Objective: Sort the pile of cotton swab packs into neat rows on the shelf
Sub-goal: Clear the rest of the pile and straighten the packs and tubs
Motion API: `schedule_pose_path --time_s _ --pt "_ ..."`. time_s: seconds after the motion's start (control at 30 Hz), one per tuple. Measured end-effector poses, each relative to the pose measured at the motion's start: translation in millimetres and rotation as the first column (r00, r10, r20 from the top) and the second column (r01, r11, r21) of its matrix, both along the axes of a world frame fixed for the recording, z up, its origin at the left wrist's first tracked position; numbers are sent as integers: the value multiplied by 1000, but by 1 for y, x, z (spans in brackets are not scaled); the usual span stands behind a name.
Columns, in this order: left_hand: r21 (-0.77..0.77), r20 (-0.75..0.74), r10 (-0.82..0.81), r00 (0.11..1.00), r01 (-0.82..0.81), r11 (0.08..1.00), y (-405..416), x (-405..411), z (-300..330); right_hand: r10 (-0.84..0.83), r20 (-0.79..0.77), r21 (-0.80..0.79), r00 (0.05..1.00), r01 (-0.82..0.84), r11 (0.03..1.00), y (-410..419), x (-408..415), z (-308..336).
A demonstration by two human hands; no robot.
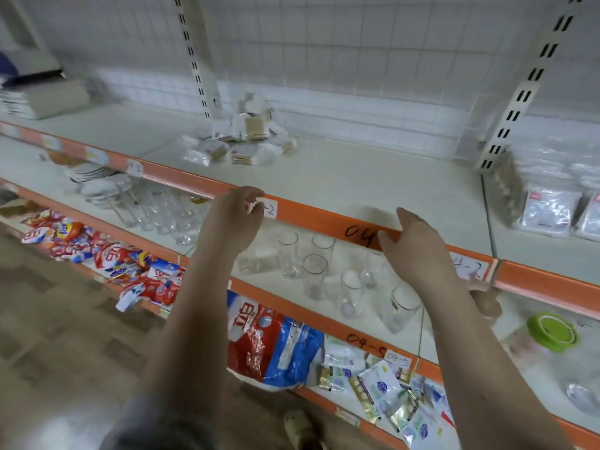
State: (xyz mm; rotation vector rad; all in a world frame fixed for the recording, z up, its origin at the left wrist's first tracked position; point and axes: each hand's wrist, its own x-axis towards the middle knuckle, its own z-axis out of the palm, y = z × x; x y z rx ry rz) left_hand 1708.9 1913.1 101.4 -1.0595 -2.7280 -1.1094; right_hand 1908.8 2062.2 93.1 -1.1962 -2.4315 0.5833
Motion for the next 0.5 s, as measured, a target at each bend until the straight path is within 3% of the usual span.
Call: schedule_pose_path --time_s 0.5 --pt "84 -76 128 989 -121 989 42 -177 17 163 71 -4 984 -163 987 64 -215 24"
